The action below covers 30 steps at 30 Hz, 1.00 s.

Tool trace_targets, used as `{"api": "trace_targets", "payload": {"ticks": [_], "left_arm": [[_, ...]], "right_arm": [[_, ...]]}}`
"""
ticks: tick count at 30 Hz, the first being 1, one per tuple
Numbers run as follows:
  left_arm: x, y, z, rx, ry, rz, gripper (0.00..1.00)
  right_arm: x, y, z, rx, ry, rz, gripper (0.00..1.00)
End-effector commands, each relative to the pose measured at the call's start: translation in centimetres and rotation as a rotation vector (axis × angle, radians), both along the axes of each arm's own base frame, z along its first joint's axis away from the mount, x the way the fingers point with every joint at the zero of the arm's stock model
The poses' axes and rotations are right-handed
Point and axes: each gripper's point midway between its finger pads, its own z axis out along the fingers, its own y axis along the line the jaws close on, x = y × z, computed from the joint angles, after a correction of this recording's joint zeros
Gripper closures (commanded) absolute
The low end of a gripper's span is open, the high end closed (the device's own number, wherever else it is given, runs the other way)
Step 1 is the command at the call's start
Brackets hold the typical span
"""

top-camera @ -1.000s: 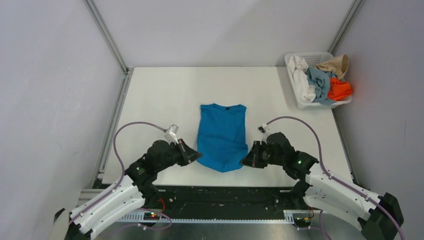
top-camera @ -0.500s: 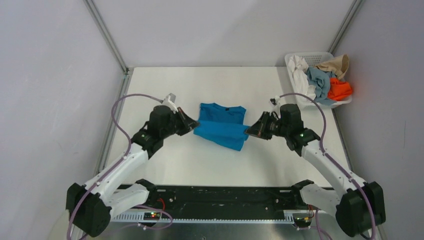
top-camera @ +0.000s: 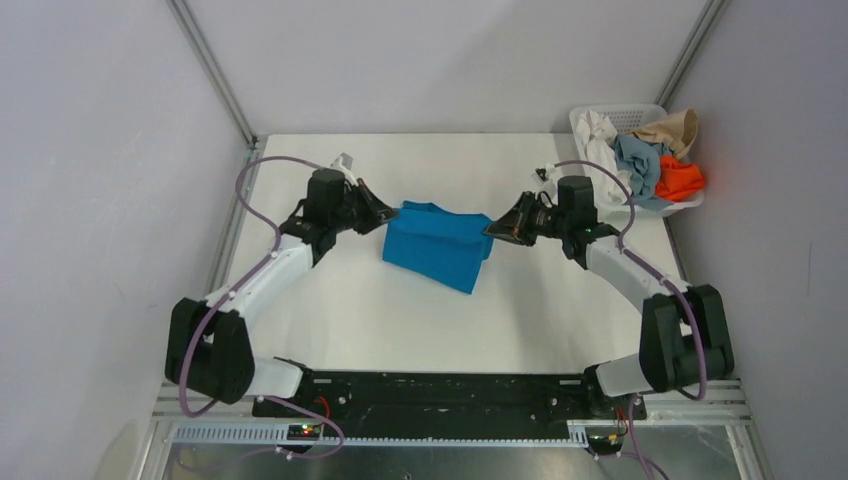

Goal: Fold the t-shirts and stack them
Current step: Fold the long partially folded tshirt into a neat square

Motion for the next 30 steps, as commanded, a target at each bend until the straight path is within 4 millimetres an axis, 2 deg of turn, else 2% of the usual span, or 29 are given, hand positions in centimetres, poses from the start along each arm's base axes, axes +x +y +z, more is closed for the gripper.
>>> {"api": "trace_targets", "payload": {"ticks": [1,6,7,10,12,13,14,15,16,17,18,19,20,21,22,23,24,25,26,27,29,30], "left_arm": [[3.5,0.2,1.6,-0.01,-0.062,-0.002,1.0],[6.7,0.3,-0.5,0.006,-0.012,0.011,1.0],[7.7,0.1,-1.2,0.011,0.003,0.012,1.0],[10.1,0.1,-2.3,0.022,0.02,0.025,0.99],[12.4,-0.5,-3.8,0.025,0.051,0.028,0.95],[12.9,-0.6,-4.0,0.02,0.059,0.025,0.92],[13.8,-1.0,-4.8,0.013,0.073,0.021,0.9],[14.3,-1.1,-5.0,0.01,0.077,0.028,0.8],[15.2,-1.3,-5.6,0.012,0.082,0.031,0.76],[15.6,-1.3,-5.9,0.011,0.087,0.035,0.67],[16.4,-1.4,-6.1,0.009,0.086,0.034,0.6],[16.6,-1.4,-6.3,0.005,0.094,0.032,0.47],[17.0,-1.4,-5.7,0.001,0.08,0.034,0.29],[17.3,-1.1,-5.3,0.007,0.069,0.047,0.19],[17.4,-0.9,-4.3,0.01,0.047,0.054,0.05],[17.6,-0.6,-3.8,0.026,0.029,0.067,0.03],[17.5,-0.3,-2.4,0.029,0.002,0.074,0.01],[17.5,-0.1,-1.9,0.038,-0.013,0.078,0.01],[17.2,-0.1,-0.9,0.036,-0.032,0.077,0.01],[16.8,-0.2,0.0,0.035,-0.05,0.065,0.0],[15.9,-1.2,0.2,0.043,-0.062,0.023,0.0],[15.3,-2.3,0.0,0.046,-0.064,-0.018,0.0]], "right_arm": [[2.9,0.5,2.3,0.109,-0.058,0.021,1.0],[6.2,-0.2,-0.4,0.133,0.007,-0.008,1.0],[6.8,-0.3,-0.4,0.142,0.002,-0.014,1.0],[9.7,-1.0,-2.1,0.139,0.023,-0.053,1.0],[11.4,-1.6,-3.2,0.137,0.041,-0.087,1.0],[12.1,-1.9,-4.3,0.137,0.056,-0.1,1.0],[12.9,-1.9,-4.2,0.138,0.042,-0.107,1.0],[13.6,-2.2,-5.3,0.129,0.056,-0.119,0.97],[14.3,-2.2,-5.2,0.123,0.048,-0.124,0.86],[15.3,-2.3,-5.7,0.117,0.049,-0.133,0.78],[15.6,-2.4,-6.0,0.109,0.057,-0.136,0.61],[16.6,-2.7,-5.9,0.102,0.045,-0.151,0.54],[16.8,-2.9,-6.2,0.082,0.056,-0.158,0.4],[17.9,-3.3,-5.3,0.064,0.028,-0.179,0.36],[17.8,-3.6,-5.7,0.029,0.04,-0.186,0.29],[18.4,-4.1,-4.7,-0.003,0.01,-0.223,0.26],[18.0,-4.3,-4.8,-0.046,0.018,-0.23,0.2],[18.3,-5.1,-3.9,-0.094,-0.009,-0.286,0.17],[17.2,-5.3,-4.8,-0.158,0.028,-0.29,0.13],[17.1,-6.1,-4.1,-0.214,0.009,-0.337,0.12],[15.6,-5.3,-4.1,-0.28,0.0,-0.312,0.09],[14.8,-4.1,-3.8,-0.286,-0.018,-0.274,0.06]]}}
